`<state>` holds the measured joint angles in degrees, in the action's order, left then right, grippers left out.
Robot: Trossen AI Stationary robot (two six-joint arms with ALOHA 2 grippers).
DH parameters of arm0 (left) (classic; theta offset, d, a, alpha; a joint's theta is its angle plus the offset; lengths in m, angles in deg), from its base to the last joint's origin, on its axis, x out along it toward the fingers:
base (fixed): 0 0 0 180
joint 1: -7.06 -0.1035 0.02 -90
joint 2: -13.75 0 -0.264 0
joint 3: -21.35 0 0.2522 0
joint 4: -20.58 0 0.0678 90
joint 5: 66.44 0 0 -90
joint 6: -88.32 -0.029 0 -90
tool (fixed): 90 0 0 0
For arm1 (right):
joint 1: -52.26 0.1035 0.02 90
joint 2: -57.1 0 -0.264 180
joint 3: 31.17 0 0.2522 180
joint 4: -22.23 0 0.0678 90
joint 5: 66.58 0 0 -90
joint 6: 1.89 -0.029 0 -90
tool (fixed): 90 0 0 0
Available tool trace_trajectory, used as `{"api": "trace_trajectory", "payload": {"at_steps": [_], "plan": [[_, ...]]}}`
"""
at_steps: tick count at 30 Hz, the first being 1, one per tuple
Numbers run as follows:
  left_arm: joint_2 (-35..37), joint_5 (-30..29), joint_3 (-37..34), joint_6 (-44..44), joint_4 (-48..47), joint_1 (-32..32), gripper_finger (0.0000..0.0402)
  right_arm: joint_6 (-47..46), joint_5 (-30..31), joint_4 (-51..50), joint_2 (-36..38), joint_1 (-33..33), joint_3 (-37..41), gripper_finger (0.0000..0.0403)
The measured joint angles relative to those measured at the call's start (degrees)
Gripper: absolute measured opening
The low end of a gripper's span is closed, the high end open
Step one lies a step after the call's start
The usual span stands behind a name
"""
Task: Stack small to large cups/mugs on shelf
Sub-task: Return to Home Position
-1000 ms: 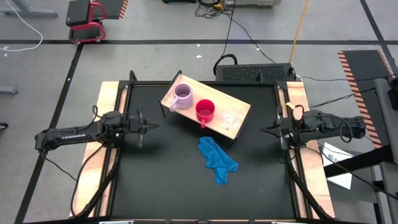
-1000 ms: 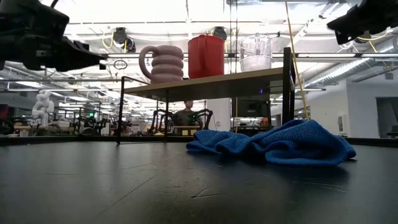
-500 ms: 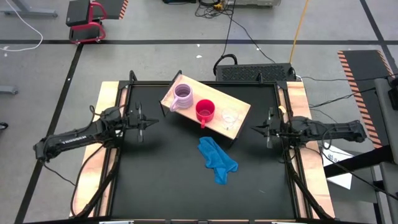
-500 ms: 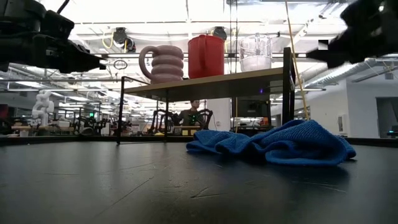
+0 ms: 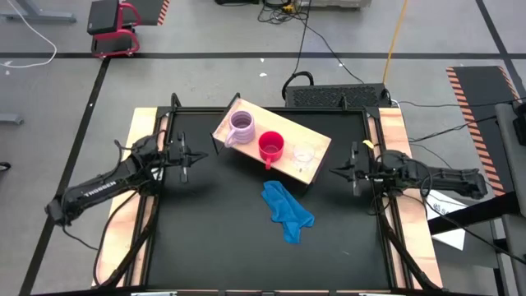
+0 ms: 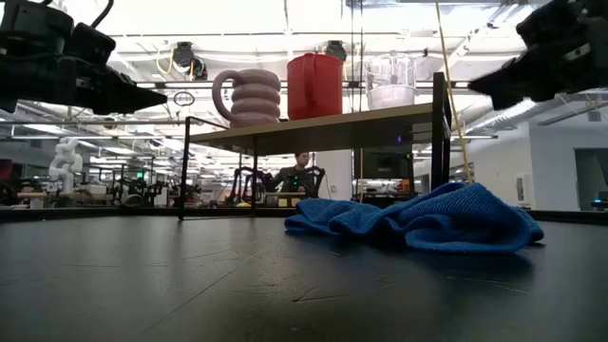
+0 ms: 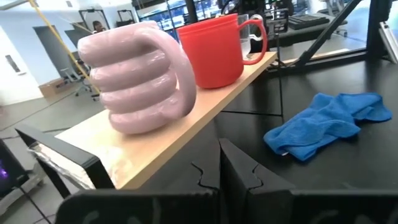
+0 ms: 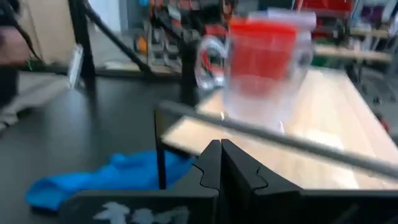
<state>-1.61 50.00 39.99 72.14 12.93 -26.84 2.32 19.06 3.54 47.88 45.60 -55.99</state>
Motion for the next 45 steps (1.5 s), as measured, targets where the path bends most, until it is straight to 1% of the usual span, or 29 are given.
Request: {"api": "trace_trajectory", "payload": {"at_steps": [5, 9, 15, 18, 23, 25, 29, 35, 39, 42, 45], "plan": [[0.00, 3.27, 0.00, 0.03, -0.44, -1.44, 0.0003, 2.25, -3.37, 10.06, -0.02, -0.20, 5.54, 0.0000], [0.00, 4.85, 0.00, 0.46, -0.46, -1.80, 0.0003, 2.28, -3.42, 13.53, 0.01, -0.20, 9.08, 0.0000], [0.00, 4.85, 0.00, -0.66, -0.89, -1.76, 0.0003, 2.39, -3.62, 13.33, 0.13, -0.17, 9.72, 0.0000], [-0.08, 4.83, -0.15, -1.52, -1.56, -1.76, 0.0003, 3.06, -4.92, 13.20, 0.20, -0.17, 9.74, 0.0000], [-2.79, 4.76, -4.16, -1.61, 4.35, -1.76, 0.0003, 4.17, -5.09, 13.07, 0.22, -0.15, 9.83, 0.0000], [-3.98, 4.59, -4.31, -0.77, 5.04, -1.76, 0.0003, 4.20, -5.13, 13.05, 0.20, -0.15, 9.83, 0.0000], [-5.46, 4.80, -4.31, 4.39, 8.63, -1.34, 0.0003, 3.65, -5.13, 13.05, 0.22, -0.15, 9.85, 0.0000], [-5.53, 4.97, -4.24, 4.70, 8.72, 3.21, 0.0003, 2.30, -5.15, 13.07, 0.22, -0.13, 9.89, 0.0000], [-5.53, 4.65, -1.88, 5.29, 5.86, 6.51, 0.0003, 1.30, -5.15, 13.27, 0.22, -0.09, 9.91, 0.0000], [-5.48, 2.53, 0.00, 3.35, 2.38, 9.07, 0.0003, 0.79, -5.18, 13.27, 0.22, 0.02, 9.94, 0.0000], [-5.46, -0.78, 1.41, 1.40, 1.16, 12.02, 0.0003, 0.87, -5.20, 13.27, 0.22, 0.33, 9.94, 0.0000]]}}
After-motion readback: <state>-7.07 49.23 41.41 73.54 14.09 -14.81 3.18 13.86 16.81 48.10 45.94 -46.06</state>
